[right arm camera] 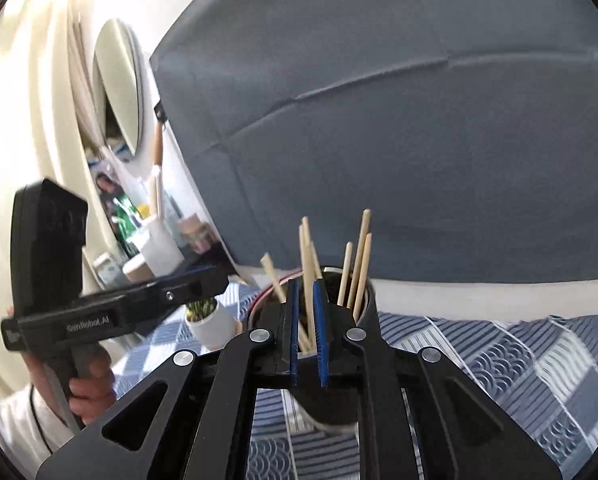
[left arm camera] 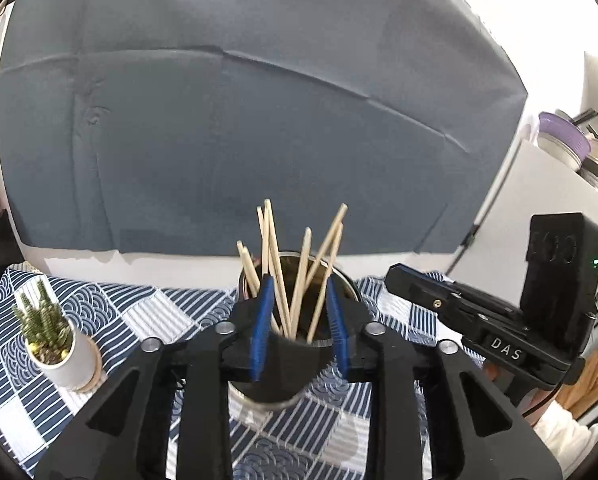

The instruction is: Organize utensils

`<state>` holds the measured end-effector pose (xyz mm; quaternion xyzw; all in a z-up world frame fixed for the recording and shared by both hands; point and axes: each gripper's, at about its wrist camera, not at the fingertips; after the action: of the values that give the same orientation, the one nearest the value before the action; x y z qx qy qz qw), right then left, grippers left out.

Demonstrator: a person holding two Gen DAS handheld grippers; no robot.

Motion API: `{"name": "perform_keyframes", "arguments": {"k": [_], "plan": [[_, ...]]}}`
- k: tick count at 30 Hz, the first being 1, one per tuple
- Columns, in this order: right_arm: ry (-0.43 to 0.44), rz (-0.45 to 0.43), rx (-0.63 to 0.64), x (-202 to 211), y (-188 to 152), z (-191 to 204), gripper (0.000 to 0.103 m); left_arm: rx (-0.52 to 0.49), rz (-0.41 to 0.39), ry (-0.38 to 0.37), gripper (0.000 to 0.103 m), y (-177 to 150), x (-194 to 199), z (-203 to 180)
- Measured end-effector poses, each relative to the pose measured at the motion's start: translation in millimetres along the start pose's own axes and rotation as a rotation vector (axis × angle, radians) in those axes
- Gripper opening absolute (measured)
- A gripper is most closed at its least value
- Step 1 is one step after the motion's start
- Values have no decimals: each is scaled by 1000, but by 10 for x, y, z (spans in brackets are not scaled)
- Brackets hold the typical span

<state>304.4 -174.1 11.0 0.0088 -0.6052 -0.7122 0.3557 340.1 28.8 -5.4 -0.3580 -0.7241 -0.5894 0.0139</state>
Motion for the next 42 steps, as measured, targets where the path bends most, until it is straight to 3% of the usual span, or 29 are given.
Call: {"name": "perform_keyframes", "arguments": {"k": [2, 7, 18, 20, 22, 29, 37, 42], "plan": [[-36, 9, 9, 81, -21, 159, 10, -8, 13, -5, 42, -45, 95, 1], [-109, -1, 18, 416, -199, 486, 31, -33, 41, -14, 54, -180, 367, 30], [-256, -43, -16, 1053, -601, 1026, 58, -97, 53, -17, 74, -421, 983, 87], [-283, -41, -14, 1151, -672, 1101, 63, -104, 60, -23, 83, -442, 1052, 85], [-306, -43, -18, 1244, -716, 1148, 64, -110, 58, -26, 83, -475, 1141, 75], [-372, -49, -26, 1687, -792, 1192, 85, -154, 44, 45, 95, -549, 1340, -54], [-334, -7, 1, 2142, -858, 1131, 88, -86, 32, 146, 97, -572, 1586, -308], [-342, 14, 20, 2442, -986, 1161, 89, -116, 15, 158, 97, -683, 1806, -608]]}}
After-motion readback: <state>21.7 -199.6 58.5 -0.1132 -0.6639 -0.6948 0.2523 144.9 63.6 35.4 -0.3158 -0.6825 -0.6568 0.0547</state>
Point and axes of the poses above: each gripper's, at about its wrist camera, not at the fingertips, and x roughly against the way its jaws point, z to its left, y to its top
